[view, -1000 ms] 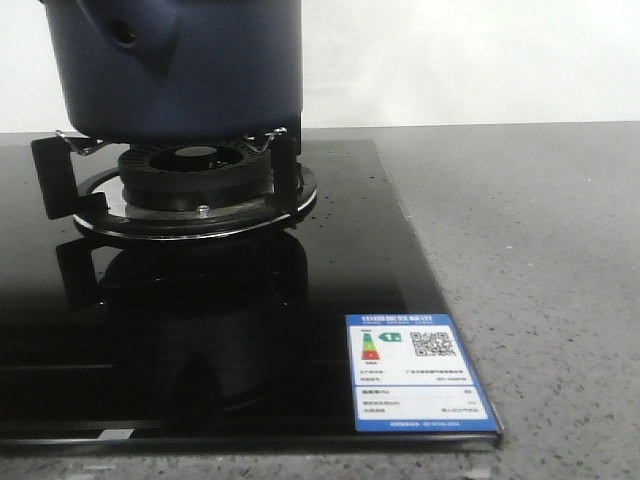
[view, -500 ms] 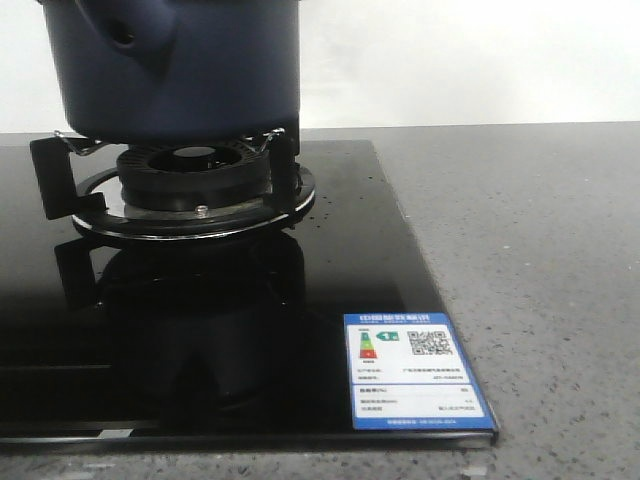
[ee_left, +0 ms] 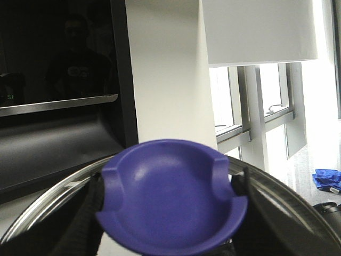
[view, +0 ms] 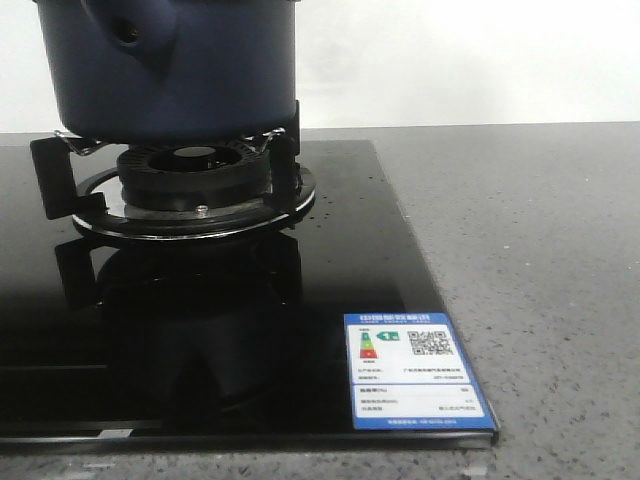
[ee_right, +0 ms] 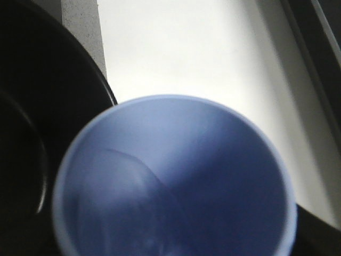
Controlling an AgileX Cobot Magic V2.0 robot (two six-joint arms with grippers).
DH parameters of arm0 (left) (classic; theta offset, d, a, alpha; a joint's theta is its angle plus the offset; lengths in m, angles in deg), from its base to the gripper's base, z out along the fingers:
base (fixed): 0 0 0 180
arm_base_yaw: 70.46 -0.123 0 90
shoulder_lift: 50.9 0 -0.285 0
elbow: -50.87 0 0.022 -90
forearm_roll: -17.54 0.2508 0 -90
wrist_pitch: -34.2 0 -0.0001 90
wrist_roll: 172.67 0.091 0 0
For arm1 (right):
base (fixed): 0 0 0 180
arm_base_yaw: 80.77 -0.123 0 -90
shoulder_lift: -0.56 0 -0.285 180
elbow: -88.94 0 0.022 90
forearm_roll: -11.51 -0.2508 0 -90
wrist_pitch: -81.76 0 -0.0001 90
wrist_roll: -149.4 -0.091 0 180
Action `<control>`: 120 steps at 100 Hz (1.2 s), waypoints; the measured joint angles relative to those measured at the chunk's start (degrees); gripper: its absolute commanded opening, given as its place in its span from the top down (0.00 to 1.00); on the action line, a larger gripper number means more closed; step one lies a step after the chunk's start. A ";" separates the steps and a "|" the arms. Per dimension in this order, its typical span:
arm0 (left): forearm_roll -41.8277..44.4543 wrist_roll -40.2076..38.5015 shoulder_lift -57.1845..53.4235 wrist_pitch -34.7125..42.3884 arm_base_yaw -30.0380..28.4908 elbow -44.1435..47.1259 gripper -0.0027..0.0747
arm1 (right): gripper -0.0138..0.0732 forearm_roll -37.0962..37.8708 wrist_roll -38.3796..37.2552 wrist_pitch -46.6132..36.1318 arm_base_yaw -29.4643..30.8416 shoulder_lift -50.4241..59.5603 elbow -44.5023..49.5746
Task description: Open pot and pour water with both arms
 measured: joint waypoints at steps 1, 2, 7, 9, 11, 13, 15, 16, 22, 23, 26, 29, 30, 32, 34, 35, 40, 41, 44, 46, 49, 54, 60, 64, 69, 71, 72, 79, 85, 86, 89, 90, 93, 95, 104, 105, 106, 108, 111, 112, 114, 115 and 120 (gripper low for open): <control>0.00 0.00 0.00 0.00 0.00 0.00 0.64 | 0.58 0.21 0.00 -0.01 0.00 0.00 0.00; 0.00 0.00 0.00 0.00 0.00 0.00 0.64 | 0.58 0.36 0.00 -0.15 0.00 0.00 0.00; 0.00 0.00 0.00 0.00 0.00 0.00 0.64 | 0.58 2.07 0.00 -0.53 0.00 0.00 0.00; 0.00 0.00 0.00 0.00 0.00 0.00 0.64 | 0.58 2.51 0.00 -0.64 0.00 0.00 0.00; 0.00 0.00 0.00 0.00 0.00 0.00 0.64 | 0.58 3.21 0.00 -0.82 0.00 0.00 0.00; 0.00 0.00 0.00 0.00 0.00 0.00 0.64 | 0.58 3.89 0.00 -0.91 0.00 0.00 0.00; 0.00 0.00 0.00 0.00 0.00 0.00 0.64 | 0.58 4.64 0.00 -0.89 0.00 0.00 0.00; 0.00 0.00 0.00 0.04 0.00 0.00 0.64 | 0.58 4.85 0.00 -0.92 0.00 0.00 0.00; 0.00 0.00 0.00 0.04 0.00 0.00 0.64 | 0.58 6.25 0.00 -1.16 0.00 0.00 0.00; 0.00 0.00 0.00 0.04 0.00 0.00 0.64 | 0.58 6.37 0.00 -1.16 0.00 0.00 0.00; 0.00 0.00 0.00 0.04 0.00 0.00 0.64 | 0.58 6.90 0.00 -1.16 0.00 -0.11 -0.09; 0.00 0.00 0.00 0.04 0.00 0.00 0.64 | 0.58 7.19 0.00 -1.16 0.00 -0.33 -0.27; 0.00 0.00 0.00 0.04 0.00 0.00 0.64 | 0.58 7.33 0.00 -1.16 0.00 -0.34 -0.40; 0.00 0.00 0.00 0.04 0.00 0.00 0.64 | 0.58 7.45 0.00 -1.16 0.00 -0.57 -0.68; 0.00 0.00 0.00 0.04 0.00 0.00 0.64 | 0.58 7.78 0.00 -1.16 0.00 -0.72 -0.79; 0.00 0.00 0.00 0.04 0.00 0.00 0.64 | 0.58 7.93 0.00 -1.16 0.00 -0.89 -1.10; 0.00 0.00 0.00 0.04 0.00 0.00 0.64 | 0.58 8.35 0.00 -1.16 0.00 -1.49 -1.95; 0.00 0.00 0.00 0.04 0.00 0.00 0.64 | 0.58 8.47 0.00 -1.16 0.00 -1.68 -2.09; 0.00 0.00 0.00 0.04 0.00 0.00 0.64 | 0.58 8.72 0.00 -0.85 0.00 -2.11 -2.84; 0.00 0.00 0.00 0.04 0.00 0.00 0.64 | 0.58 8.84 0.00 -0.77 0.00 -2.44 -3.32; 0.00 0.00 0.00 0.04 0.00 0.00 0.64 | 0.58 9.35 0.00 -0.73 0.00 -2.77 -3.97; 0.00 0.00 0.00 0.04 0.00 0.00 0.64 | 0.58 10.10 0.00 -0.49 0.00 -3.21 -4.80; 0.00 0.00 0.00 0.04 0.00 0.00 0.64 | 0.58 11.52 0.00 -0.22 0.00 -3.63 -5.43; 0.00 0.00 0.00 0.04 0.00 0.00 0.64 | 0.58 13.10 0.00 0.12 0.00 -3.87 -5.56; 0.00 0.00 0.00 0.04 0.00 0.00 0.64 | 0.58 15.26 0.00 0.76 0.00 -3.95 -5.64; 0.00 0.00 0.00 0.04 0.00 0.00 0.64 | 0.58 16.28 0.12 0.79 0.00 -3.95 -5.70; 0.00 0.00 0.00 0.04 0.00 0.00 0.64 | 0.58 16.63 0.12 1.07 0.00 -3.95 -5.70; 0.00 0.00 0.00 0.04 0.00 0.00 0.64 | 0.58 19.67 0.12 1.72 0.00 -3.95 -5.78; 0.00 0.00 0.00 0.04 0.00 0.00 0.64 | 0.58 20.88 0.12 1.98 0.00 -3.95 -5.78; 0.00 0.00 0.00 0.04 0.00 0.00 0.64 | 0.58 20.99 0.12 1.98 0.00 -3.95 -5.78; 0.00 0.00 0.00 0.04 0.00 0.00 0.64 | 0.58 21.30 0.12 2.10 0.00 -3.95 -5.78; 0.00 0.00 0.00 0.04 0.00 0.00 0.64 | 0.58 21.30 0.12 2.10 0.00 -3.95 -5.78; 0.00 0.00 0.00 0.04 0.00 0.00 0.64 | 0.58 21.55 0.12 2.25 0.00 -3.95 -5.83; 0.00 0.00 0.00 -0.07 0.00 0.00 0.64 | 0.58 21.65 0.12 2.46 0.00 -3.95 -5.83; 0.00 0.00 0.00 -0.43 0.00 0.00 0.64 | 0.58 21.89 0.12 3.19 0.00 -3.95 -5.83; 0.00 0.00 0.00 -0.43 0.00 0.00 0.64 | 0.58 21.89 0.12 3.20 0.00 -3.95 -5.83; 0.00 0.00 0.00 -0.56 0.00 0.00 0.64 | 0.58 21.89 0.12 3.20 0.00 -3.95 -5.83; 0.00 0.00 0.00 -0.57 0.00 0.00 0.64 | 0.58 21.99 0.12 3.74 0.00 -3.95 -5.83; 0.00 0.00 0.00 -0.71 0.00 0.00 0.64 | 0.58 22.00 0.12 3.74 0.00 -3.95 -5.83; 0.00 0.00 0.00 -0.71 0.00 0.00 0.64 | 0.58 22.20 0.12 3.74 0.00 -3.95 -5.83; 0.00 0.00 0.00 -0.81 0.00 0.00 0.64 | 0.58 22.36 0.12 3.74 0.00 -4.00 -5.83; 0.00 0.00 0.00 -0.81 0.00 0.00 0.64 | 0.58 22.71 0.12 3.74 0.00 -4.00 -5.83; 0.00 0.00 0.00 -0.95 0.00 0.00 0.64 | 0.58 25.17 0.12 3.74 0.00 -4.00 -5.83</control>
